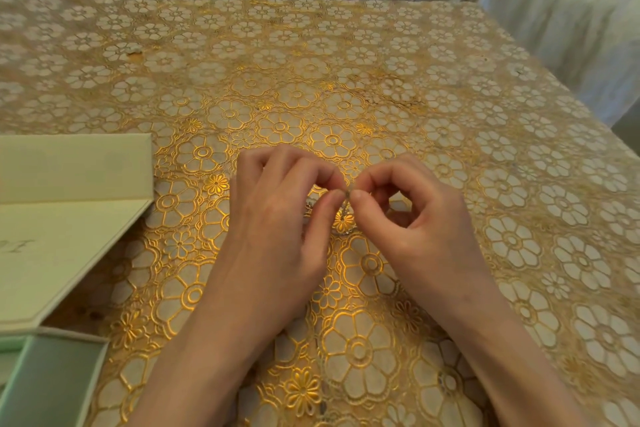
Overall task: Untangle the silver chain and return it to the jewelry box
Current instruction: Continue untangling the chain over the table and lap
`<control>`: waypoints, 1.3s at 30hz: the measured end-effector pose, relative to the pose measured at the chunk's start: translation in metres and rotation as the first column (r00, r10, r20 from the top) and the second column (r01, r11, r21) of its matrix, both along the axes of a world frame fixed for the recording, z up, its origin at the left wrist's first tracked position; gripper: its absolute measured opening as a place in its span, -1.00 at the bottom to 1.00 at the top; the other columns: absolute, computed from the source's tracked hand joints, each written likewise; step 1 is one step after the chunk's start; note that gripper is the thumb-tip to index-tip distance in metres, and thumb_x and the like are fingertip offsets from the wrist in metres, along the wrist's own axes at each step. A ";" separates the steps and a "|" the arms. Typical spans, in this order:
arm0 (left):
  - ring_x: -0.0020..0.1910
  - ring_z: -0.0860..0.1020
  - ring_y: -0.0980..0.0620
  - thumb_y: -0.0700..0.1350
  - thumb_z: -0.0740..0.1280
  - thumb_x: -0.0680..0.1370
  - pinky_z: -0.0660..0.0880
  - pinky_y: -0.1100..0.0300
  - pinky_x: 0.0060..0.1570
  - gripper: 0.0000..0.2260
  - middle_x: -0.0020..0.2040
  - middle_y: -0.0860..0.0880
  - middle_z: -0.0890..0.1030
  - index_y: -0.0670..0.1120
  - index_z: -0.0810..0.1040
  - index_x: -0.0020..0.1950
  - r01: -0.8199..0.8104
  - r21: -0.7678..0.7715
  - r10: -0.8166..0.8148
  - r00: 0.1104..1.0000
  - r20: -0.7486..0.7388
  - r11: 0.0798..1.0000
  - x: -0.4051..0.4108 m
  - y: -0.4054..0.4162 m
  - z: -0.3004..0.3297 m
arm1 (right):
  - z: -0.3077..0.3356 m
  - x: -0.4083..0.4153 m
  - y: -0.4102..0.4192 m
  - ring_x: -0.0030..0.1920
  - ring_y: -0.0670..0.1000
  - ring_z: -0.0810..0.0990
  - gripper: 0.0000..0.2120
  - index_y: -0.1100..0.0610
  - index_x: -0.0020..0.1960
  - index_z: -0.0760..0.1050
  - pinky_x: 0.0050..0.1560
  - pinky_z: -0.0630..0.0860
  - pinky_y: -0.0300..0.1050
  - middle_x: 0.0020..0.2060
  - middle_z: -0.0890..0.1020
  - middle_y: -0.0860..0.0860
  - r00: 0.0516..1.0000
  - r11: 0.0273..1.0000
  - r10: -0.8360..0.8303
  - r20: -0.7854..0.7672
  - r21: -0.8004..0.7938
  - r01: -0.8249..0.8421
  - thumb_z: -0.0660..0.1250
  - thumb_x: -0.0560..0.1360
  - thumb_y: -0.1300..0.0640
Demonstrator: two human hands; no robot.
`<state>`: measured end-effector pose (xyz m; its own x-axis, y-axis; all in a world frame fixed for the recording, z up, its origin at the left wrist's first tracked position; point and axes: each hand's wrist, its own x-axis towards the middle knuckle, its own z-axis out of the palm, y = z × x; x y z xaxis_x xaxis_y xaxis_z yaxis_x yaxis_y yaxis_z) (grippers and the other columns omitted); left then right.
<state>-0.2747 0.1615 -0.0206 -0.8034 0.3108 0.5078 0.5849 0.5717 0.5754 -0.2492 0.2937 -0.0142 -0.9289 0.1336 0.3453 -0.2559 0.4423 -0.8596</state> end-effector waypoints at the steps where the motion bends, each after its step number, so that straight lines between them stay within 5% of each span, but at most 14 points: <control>1: 0.04 0.28 0.10 -0.04 0.19 0.51 0.21 0.25 0.08 -0.94 -0.05 0.13 0.45 0.07 0.43 -0.06 0.008 0.007 -0.008 1.000 0.009 1.000 0.000 0.000 0.000 | 0.000 0.000 0.000 -0.27 -0.02 0.46 -0.92 0.05 -0.28 0.46 -0.31 0.34 -0.32 -0.32 0.50 -0.04 1.000 1.000 -0.001 -0.004 0.000 0.001 0.31 0.36 0.18; 39: 0.03 0.30 0.13 0.00 0.14 0.52 0.19 0.41 0.10 -0.96 -0.07 0.19 0.43 0.09 0.36 -0.08 0.059 0.079 -0.066 0.994 0.083 0.995 -0.001 0.001 -0.001 | 0.002 0.000 0.001 -0.31 -0.18 0.45 -0.91 -0.01 -0.30 0.50 -0.30 0.40 -0.32 -0.33 0.50 -0.13 0.995 0.984 0.072 0.066 -0.166 -0.060 0.32 0.36 0.14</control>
<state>-0.2756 0.1621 -0.0218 -0.8252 0.3248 0.4621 0.5647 0.4879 0.6656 -0.2488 0.2946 -0.0117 -0.9590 0.1203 0.2565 -0.2154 0.2788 -0.9359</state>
